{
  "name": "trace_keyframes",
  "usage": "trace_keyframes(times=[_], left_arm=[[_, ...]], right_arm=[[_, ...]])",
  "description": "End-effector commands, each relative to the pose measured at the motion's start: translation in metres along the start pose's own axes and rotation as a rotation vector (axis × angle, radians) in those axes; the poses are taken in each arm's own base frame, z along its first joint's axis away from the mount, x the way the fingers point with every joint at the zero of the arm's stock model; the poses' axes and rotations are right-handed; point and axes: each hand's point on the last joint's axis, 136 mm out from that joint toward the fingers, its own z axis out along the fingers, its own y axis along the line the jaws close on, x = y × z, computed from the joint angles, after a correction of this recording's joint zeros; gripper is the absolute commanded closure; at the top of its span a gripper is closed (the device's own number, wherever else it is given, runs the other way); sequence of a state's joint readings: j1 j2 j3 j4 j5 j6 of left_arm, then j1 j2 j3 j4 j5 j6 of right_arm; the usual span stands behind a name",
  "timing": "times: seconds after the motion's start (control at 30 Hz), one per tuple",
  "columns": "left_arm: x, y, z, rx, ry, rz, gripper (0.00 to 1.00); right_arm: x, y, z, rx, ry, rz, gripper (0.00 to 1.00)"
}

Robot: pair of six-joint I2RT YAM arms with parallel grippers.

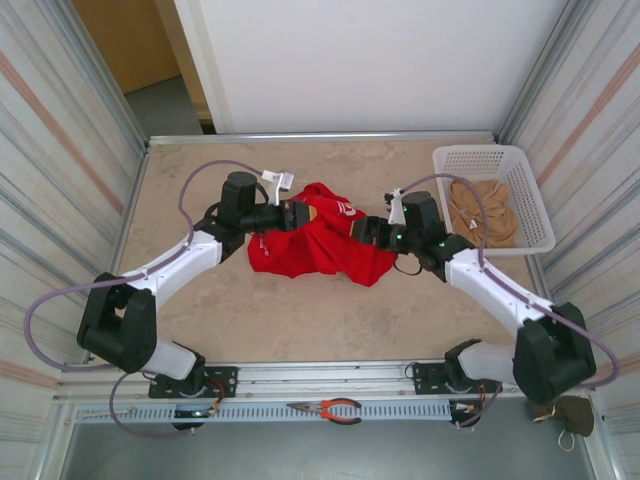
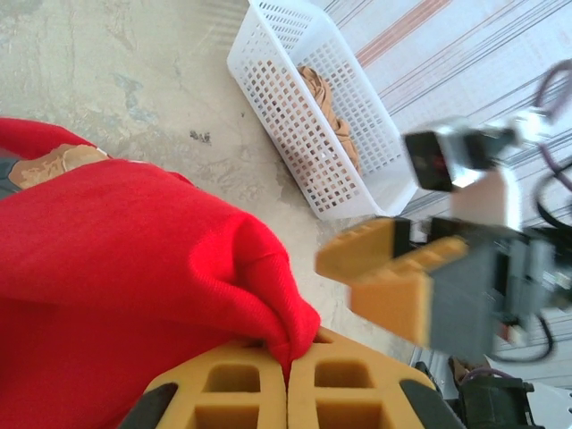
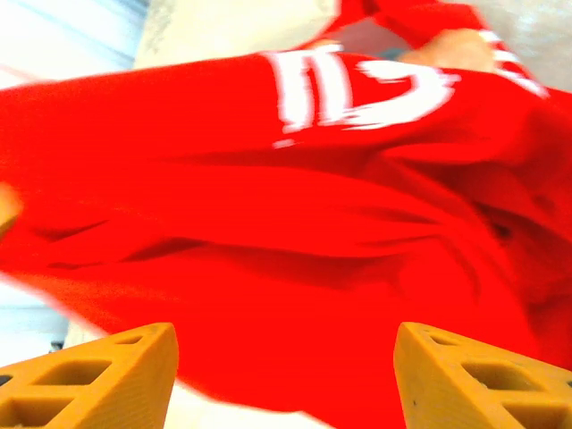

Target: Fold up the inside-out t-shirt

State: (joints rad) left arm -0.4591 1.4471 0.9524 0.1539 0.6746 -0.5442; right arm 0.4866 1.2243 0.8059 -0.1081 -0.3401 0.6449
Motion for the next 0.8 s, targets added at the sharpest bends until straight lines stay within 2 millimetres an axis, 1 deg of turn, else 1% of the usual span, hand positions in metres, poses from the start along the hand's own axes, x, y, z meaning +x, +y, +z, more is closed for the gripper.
trace_keyframes(times=[0.0,0.1,0.13,0.23,0.4,0.47,0.53,0.63,0.67,0.7,0.73,0.77], left_arm=[[-0.008,-0.017,-0.007,0.053,-0.023,0.022,1.0],[-0.008,-0.018,-0.008,0.057,-0.021,0.02,1.0],[-0.008,-0.019,-0.008,0.058,-0.021,0.019,1.0],[-0.007,-0.021,-0.009,0.061,-0.019,0.019,1.0],[-0.001,-0.027,-0.01,0.073,-0.008,0.024,1.0],[0.001,-0.03,-0.009,0.082,-0.005,0.025,1.0],[0.001,-0.034,-0.009,0.095,-0.005,0.022,1.0],[-0.002,-0.041,-0.009,0.118,-0.012,0.023,1.0],[-0.003,-0.043,-0.01,0.124,-0.013,0.026,1.0],[-0.003,-0.043,-0.01,0.12,-0.012,0.025,1.0],[-0.004,-0.04,-0.012,0.115,-0.014,0.025,1.0],[-0.004,-0.036,-0.013,0.103,-0.016,0.019,1.0]], right_arm=[[0.006,0.003,0.002,0.124,0.0,-0.08,0.33],[0.0,0.022,0.015,0.137,-0.016,-0.137,0.31],[-0.004,0.024,0.021,0.145,-0.02,-0.145,0.29],[-0.015,0.026,0.038,0.162,-0.023,-0.158,0.29],[-0.033,0.012,0.065,0.201,-0.035,-0.14,0.3],[-0.036,0.001,0.078,0.22,-0.023,-0.121,0.32],[-0.035,-0.006,0.093,0.218,0.004,-0.107,0.33],[-0.027,-0.014,0.117,0.212,0.05,-0.1,0.36],[-0.024,-0.015,0.124,0.197,0.064,-0.094,0.4],[-0.022,-0.014,0.128,0.179,0.076,-0.094,0.49],[-0.021,-0.013,0.128,0.164,0.087,-0.095,0.61],[-0.022,-0.009,0.126,0.14,0.094,-0.099,0.75]])
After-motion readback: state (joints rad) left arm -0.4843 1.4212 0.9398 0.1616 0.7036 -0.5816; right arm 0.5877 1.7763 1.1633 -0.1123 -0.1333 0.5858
